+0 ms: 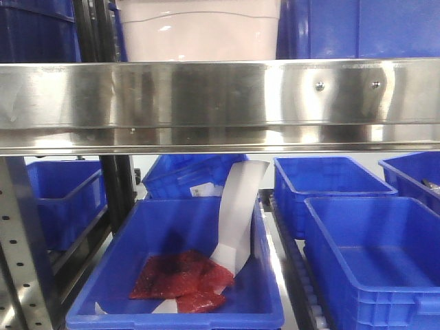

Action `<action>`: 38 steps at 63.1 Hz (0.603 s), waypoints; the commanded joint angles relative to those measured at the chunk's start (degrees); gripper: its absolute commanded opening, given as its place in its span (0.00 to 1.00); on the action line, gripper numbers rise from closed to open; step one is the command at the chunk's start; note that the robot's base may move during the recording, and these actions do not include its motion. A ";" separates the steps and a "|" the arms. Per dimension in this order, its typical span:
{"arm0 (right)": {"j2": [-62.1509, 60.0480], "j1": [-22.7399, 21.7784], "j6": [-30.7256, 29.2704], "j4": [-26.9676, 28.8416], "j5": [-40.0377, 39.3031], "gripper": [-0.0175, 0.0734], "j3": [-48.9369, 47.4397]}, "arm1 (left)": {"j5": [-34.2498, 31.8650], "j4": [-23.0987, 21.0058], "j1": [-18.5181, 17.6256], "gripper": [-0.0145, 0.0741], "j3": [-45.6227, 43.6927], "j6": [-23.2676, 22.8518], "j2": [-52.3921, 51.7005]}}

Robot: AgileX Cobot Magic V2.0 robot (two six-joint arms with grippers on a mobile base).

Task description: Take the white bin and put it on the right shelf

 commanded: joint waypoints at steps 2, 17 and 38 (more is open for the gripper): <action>-6.17 -0.26 -0.16 1.36 -10.03 0.27 6.94 | -8.07 1.09 0.08 0.03 3.25 -2.02 -4.25; -19.66 -0.26 -0.16 1.36 -20.00 0.27 23.01 | -21.29 1.62 0.08 0.03 17.60 -1.91 -17.24; -38.03 -0.26 -0.16 2.51 -19.26 0.27 31.31 | -28.03 1.34 -4.62 0.03 35.35 1.23 -42.13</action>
